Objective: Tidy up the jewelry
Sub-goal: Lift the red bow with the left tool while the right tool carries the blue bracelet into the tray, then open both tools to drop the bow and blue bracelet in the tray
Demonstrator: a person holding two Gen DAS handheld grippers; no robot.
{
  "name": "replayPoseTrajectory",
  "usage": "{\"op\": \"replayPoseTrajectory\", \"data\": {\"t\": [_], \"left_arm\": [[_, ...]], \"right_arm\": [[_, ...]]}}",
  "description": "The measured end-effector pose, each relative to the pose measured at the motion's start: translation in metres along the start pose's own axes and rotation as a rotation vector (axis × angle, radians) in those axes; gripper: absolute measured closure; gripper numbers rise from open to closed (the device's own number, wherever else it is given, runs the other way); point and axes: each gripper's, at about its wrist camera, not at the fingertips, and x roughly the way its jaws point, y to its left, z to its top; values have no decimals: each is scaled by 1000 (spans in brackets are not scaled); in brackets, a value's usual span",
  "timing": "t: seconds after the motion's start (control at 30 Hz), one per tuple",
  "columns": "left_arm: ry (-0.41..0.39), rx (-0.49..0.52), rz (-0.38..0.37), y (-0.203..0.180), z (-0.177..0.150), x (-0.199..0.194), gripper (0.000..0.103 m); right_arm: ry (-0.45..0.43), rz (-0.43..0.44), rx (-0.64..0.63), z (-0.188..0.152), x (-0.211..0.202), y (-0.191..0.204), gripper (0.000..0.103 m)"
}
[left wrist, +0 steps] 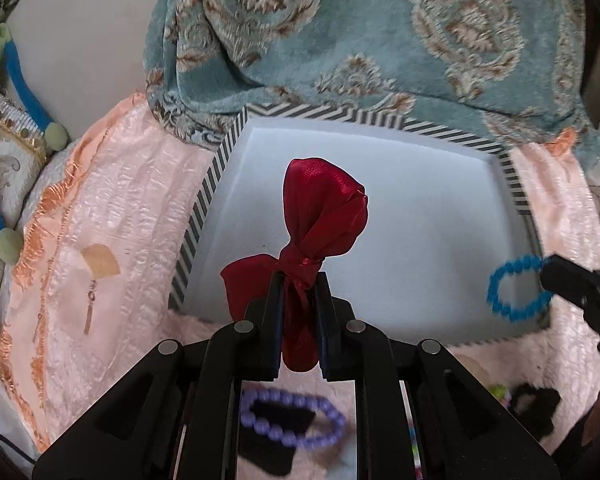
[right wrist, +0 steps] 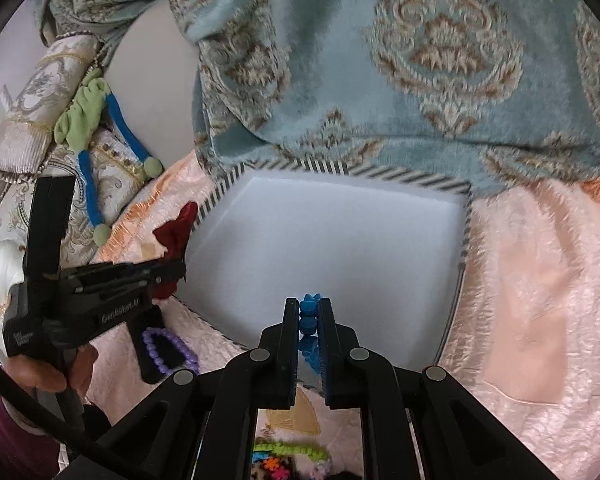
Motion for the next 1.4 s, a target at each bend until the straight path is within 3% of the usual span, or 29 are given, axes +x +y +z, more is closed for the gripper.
{"op": "replayPoseTrajectory", "data": {"t": [0.33,0.47,0.67,0.73,0.77,0.9,1.4], "left_arm": [[83,-17,30,0,1,48,90],[86,-7,32,-7,-2,49,89],[128,-9,-8,-14,-13,45,78],[114,-9,9,-17,-16,40,64],[108,-26,8,-16,-18,38,62],[78,-83,-11,-11,-18,26,54],[-87,-55,71,-16,-37,-57,52]], "right_arm": [[94,-82,45,-20,29,-49,95],[110,-74,55,-23,30,-58,95],[118,-149,34,-20,36,-65,95],[109,-135,67,-18,33,-70,94],[101,-123,78,-17,30,-70,89],[47,-98,70,-18,13,-58,49],[-46,-124,40,-45,-45,1,43]]}}
